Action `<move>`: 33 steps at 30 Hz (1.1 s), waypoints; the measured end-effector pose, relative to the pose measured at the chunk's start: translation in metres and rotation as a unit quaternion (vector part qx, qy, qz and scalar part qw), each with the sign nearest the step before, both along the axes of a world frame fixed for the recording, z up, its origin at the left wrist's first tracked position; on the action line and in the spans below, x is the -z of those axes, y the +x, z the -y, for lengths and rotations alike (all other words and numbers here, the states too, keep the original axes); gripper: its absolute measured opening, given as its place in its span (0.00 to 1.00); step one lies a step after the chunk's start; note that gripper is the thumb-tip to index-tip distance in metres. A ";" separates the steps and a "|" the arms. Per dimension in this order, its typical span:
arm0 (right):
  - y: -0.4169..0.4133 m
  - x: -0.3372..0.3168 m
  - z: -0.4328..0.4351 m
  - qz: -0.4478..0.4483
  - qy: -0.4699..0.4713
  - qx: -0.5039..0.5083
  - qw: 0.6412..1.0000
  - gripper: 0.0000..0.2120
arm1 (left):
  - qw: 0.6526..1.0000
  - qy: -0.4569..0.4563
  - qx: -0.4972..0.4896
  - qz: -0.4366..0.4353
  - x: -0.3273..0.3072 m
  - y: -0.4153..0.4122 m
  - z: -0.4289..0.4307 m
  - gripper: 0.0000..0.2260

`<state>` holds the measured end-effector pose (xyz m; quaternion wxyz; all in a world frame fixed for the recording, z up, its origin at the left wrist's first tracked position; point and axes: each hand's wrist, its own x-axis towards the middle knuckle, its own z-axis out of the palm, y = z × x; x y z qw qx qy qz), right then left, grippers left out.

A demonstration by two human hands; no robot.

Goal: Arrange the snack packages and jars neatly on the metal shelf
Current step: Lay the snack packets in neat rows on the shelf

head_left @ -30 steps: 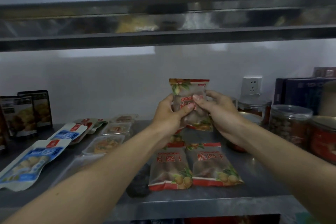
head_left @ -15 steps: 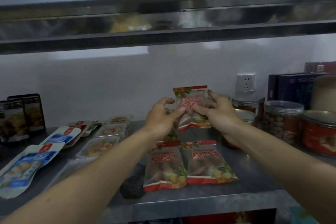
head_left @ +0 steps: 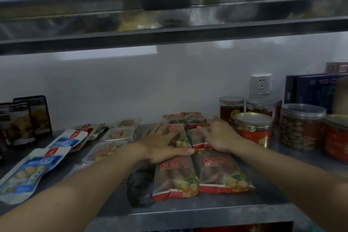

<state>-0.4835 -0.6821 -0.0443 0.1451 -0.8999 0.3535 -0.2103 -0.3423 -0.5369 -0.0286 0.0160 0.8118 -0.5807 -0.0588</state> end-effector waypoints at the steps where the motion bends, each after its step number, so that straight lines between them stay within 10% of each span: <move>1: -0.001 0.000 -0.003 -0.031 -0.020 -0.024 0.999 0.29 | 1.000 -0.015 0.008 0.003 -0.003 0.000 0.002 0.47; 9: 0.002 -0.001 -0.013 -0.218 0.018 -0.108 0.970 0.40 | 0.999 0.052 0.007 -0.013 -0.003 -0.004 0.013 0.45; 23: 0.009 -0.020 -0.008 -0.153 -0.003 -0.119 0.981 0.34 | 0.999 0.023 0.034 -0.007 -0.016 0.014 0.029 0.51; 28: 0.032 -0.048 0.019 -0.142 -0.006 -0.094 0.985 0.27 | 0.999 -0.037 0.019 0.005 -0.033 0.037 0.039 0.27; 33: 0.066 -0.048 0.053 -0.218 -0.018 -0.049 0.975 0.24 | 0.999 -0.024 0.009 0.030 -0.036 0.061 0.064 0.24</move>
